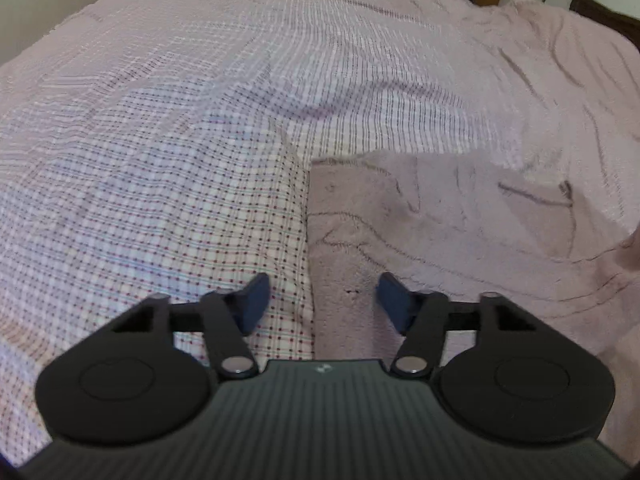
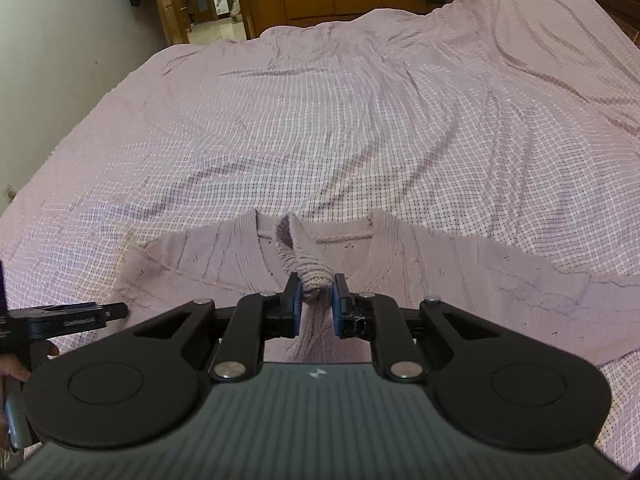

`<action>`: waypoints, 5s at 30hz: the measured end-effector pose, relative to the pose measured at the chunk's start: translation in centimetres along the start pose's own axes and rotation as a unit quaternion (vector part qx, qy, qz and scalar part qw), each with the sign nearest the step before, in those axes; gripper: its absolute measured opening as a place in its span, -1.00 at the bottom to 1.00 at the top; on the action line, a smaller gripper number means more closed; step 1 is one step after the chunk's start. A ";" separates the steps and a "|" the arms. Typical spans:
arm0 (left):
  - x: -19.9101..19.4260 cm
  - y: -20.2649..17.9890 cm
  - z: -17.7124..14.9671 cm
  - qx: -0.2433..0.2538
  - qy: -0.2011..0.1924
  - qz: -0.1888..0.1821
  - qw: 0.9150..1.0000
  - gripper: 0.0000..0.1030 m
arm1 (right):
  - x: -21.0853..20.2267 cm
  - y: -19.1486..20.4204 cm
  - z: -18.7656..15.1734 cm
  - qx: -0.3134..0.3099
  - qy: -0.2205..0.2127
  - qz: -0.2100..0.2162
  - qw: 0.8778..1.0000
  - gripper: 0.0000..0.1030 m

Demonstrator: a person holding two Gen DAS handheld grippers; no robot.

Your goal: Fold small clothes

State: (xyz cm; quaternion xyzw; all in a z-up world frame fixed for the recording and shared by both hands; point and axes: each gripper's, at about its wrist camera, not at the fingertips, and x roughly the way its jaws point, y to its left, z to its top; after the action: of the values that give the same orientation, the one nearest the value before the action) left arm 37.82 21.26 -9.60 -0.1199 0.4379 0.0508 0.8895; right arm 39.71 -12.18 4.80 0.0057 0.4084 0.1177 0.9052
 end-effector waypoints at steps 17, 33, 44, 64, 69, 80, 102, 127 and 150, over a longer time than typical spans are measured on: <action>-0.2 3.1 0.1 -0.005 -0.024 0.015 1.000 -0.83 | 0.8 -0.7 -0.5 0.006 -0.023 0.023 0.999 -0.70; -0.9 0.2 -2.4 0.029 0.029 0.005 0.999 -0.84 | 1.3 -3.6 -2.0 0.021 -0.004 0.004 1.000 -0.70; -1.2 -0.3 -2.6 0.050 0.021 0.023 0.998 -0.83 | 3.8 -6.7 -4.4 0.043 0.032 -0.015 0.998 -0.70; -1.9 -1.4 -3.5 0.088 0.006 0.051 0.995 -0.84 | 5.7 -12.4 -11.6 0.106 0.071 -0.035 0.991 -0.69; -2.7 -1.0 -3.1 0.073 0.007 0.043 0.996 -0.80 | 4.4 -13.5 -11.2 0.127 0.059 -0.042 0.989 -0.69; -3.1 -1.7 0.9 0.057 -0.044 0.003 0.997 -0.80 | 5.9 -13.2 -6.2 0.191 0.015 0.054 0.980 -0.53; -1.6 -3.4 -1.7 0.064 -0.034 0.045 0.996 -0.80 | 6.8 -15.6 -8.7 0.127 0.045 -0.008 0.991 -0.80; -3.1 -29.7 -5.9 0.159 -0.009 -0.072 0.985 -0.03 | -3.3 -29.4 -12.3 0.139 -0.003 -0.059 0.988 -0.37; 2.4 -61.1 -7.1 0.277 0.014 -0.170 0.946 -0.02 | -8.6 -54.2 -14.0 0.277 -0.091 -0.101 0.951 0.53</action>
State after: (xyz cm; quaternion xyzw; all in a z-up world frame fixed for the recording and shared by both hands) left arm 45.78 -39.65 -5.42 0.0576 0.4202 -0.2258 0.8770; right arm 35.18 -67.96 -3.99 0.2253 0.3391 -0.0930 0.9086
